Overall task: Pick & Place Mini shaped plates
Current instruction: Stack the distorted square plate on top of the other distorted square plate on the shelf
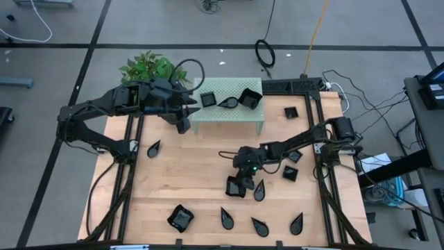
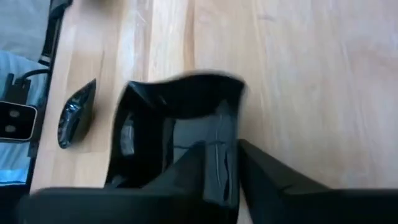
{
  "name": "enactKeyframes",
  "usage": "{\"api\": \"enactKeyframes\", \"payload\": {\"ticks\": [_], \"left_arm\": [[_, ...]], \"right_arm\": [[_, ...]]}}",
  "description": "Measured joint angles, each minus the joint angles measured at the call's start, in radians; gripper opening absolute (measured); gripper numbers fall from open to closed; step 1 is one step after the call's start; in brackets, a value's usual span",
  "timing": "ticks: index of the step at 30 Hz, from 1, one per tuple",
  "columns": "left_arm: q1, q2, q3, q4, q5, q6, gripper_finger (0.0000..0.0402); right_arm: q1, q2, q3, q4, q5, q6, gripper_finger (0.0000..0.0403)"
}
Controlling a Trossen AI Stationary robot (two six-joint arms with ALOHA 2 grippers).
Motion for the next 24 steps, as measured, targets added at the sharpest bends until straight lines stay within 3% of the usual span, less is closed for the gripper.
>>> {"api": "enactKeyframes", "payload": {"ticks": [3,9,15,24], "left_arm": [[0.0,0.0,0.0,-0.009,-0.001,0.003,0.012],[0.0,0.0,0.0,-0.01,-0.002,0.025,0.012],[0.0,0.0,0.0,-0.01,-0.002,0.036,0.012],[0.002,0.0,0.0,-0.01,-0.002,0.06,0.012]], "right_arm": [[0.0,-0.002,0.0,-0.001,-0.006,0.033,0.0011],[0.0,-0.032,0.0,-0.04,-0.029,0.09,0.0001],[-0.021,-0.139,-0.001,-0.11,-0.022,0.094,0.0],[-0.13,-0.452,-0.001,-0.105,0.186,0.113,0.0]]}}
